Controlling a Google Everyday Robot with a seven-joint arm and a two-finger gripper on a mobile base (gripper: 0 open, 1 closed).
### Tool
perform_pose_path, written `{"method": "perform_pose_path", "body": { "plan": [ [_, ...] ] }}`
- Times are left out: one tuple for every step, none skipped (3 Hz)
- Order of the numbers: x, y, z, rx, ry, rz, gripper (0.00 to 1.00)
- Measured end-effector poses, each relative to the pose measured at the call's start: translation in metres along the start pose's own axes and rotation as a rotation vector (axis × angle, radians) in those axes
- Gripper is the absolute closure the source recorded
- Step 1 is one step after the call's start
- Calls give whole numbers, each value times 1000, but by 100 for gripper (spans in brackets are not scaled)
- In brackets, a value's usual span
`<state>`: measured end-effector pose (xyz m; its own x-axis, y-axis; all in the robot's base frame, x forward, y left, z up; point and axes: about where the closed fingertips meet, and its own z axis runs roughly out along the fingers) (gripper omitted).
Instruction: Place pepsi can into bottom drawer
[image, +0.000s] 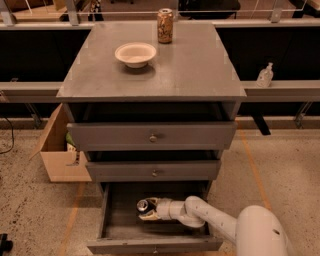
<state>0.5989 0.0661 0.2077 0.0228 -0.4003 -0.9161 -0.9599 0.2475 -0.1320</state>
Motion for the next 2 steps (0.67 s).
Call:
{"method": "perform_pose_path", "body": {
  "plan": [
    [7, 0, 1, 2, 19, 26, 35],
    [9, 1, 0, 4, 22, 44, 12]
  ]
}}
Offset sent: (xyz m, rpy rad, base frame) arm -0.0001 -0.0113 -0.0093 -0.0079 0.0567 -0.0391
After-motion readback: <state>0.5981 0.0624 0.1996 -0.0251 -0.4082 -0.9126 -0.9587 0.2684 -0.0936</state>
